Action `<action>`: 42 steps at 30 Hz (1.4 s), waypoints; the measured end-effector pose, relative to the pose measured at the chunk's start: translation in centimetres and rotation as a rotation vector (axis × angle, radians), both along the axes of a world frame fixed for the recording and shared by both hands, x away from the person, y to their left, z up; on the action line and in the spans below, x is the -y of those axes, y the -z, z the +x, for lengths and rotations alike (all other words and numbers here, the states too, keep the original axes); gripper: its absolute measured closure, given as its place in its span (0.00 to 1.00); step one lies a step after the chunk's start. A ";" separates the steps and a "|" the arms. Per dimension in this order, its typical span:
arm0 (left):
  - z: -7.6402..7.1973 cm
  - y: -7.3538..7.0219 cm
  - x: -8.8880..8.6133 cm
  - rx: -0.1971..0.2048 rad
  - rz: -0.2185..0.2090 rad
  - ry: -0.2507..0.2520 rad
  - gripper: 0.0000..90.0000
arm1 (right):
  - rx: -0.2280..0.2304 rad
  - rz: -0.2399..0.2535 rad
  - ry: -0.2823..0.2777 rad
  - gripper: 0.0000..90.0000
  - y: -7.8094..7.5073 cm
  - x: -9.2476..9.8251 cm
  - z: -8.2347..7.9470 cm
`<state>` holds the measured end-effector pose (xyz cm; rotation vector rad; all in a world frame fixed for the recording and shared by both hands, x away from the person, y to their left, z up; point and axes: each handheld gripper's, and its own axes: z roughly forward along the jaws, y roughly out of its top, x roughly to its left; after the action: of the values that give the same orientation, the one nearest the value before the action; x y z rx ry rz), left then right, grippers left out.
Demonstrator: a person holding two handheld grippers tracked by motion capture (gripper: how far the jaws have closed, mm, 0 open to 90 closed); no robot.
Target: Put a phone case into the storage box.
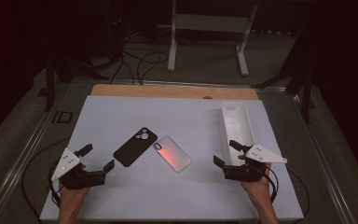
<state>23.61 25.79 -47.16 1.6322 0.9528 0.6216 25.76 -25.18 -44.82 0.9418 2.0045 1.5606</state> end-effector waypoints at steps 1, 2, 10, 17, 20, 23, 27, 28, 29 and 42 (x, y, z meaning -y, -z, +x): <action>0.0 0.0 -0.1 0.001 -0.001 -0.002 0.01 | 0.004 0.001 0.006 0.14 0.2 0.3 -0.2; 0.0 0.0 -0.1 0.001 -0.002 -0.003 0.01 | 0.000 -0.005 0.023 0.14 0.3 0.6 -0.3; 0.1 0.4 0.0 -0.003 0.011 -0.013 0.01 | -0.055 -0.004 0.060 0.13 1.0 1.5 0.2; 0.1 0.5 0.0 -0.007 0.020 -0.030 0.01 | -0.066 -0.005 0.071 0.13 0.9 1.8 0.5; 0.1 0.5 0.1 -0.005 0.031 -0.037 0.01 | -0.082 -0.020 0.061 0.13 0.5 1.8 0.8; 0.1 0.5 0.2 -0.003 0.042 -0.040 0.01 | -0.112 -0.045 0.065 0.13 0.1 1.6 1.2; 0.1 0.6 0.3 -0.006 0.045 -0.038 0.01 | -0.136 -0.079 0.047 0.12 -0.5 0.9 1.8; 0.1 0.6 0.3 -0.008 0.047 -0.040 0.01 | -0.144 -0.079 0.041 0.12 -0.7 0.6 1.9; 0.1 0.6 0.3 -0.008 0.050 -0.041 0.01 | -0.149 -0.085 0.032 0.12 -0.9 0.4 2.1; 0.1 0.8 0.2 -0.011 0.049 -0.049 0.01 | -0.180 -0.158 -0.031 0.09 -2.7 -4.4 3.7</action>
<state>23.73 25.55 -47.91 1.6608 0.9949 0.6742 29.43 -20.81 -42.17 1.0231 2.2389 1.3508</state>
